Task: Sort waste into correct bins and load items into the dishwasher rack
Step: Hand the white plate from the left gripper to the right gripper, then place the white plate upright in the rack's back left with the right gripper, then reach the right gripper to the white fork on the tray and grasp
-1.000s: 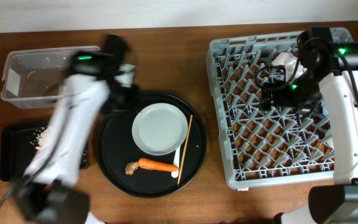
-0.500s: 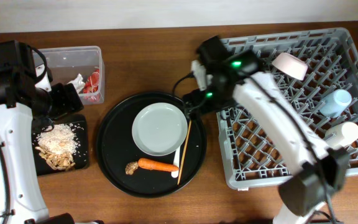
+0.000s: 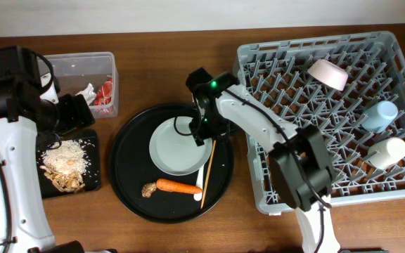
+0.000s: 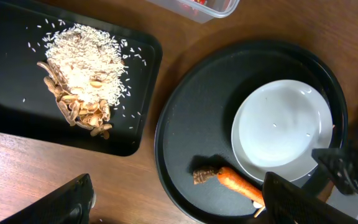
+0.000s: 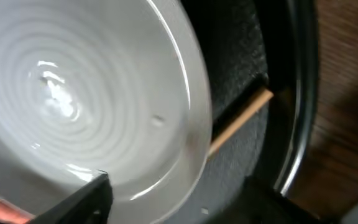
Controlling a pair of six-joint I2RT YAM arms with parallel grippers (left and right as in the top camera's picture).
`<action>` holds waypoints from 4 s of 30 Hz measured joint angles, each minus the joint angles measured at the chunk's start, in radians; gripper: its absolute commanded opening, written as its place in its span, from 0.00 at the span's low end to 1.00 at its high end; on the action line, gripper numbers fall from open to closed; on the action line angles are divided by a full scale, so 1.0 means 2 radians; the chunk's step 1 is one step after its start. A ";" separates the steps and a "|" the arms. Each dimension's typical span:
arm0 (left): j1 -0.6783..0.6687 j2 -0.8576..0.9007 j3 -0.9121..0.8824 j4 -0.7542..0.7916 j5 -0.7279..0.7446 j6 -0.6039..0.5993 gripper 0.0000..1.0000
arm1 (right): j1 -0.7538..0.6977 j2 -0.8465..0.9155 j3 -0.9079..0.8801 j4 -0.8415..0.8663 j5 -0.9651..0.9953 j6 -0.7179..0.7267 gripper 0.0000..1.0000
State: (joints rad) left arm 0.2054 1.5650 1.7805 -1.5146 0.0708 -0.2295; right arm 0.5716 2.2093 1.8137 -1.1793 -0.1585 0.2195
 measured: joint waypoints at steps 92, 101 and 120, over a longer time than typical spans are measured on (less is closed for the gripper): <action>-0.079 0.000 -0.014 0.009 0.004 0.000 0.87 | -0.310 -0.289 0.038 -0.225 0.084 0.022 0.99; -0.102 0.000 -0.055 0.008 0.003 0.000 0.87 | -0.173 -0.289 -0.022 -0.188 -0.006 0.022 0.99; -0.079 0.000 -0.056 0.007 -0.038 -0.005 0.87 | 0.076 -0.108 -0.140 0.114 0.012 0.173 0.95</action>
State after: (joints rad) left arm 0.0483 1.5650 1.6676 -1.5002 -0.0051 -0.2398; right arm 0.7227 1.9930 1.5330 -0.9504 -0.1337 0.5659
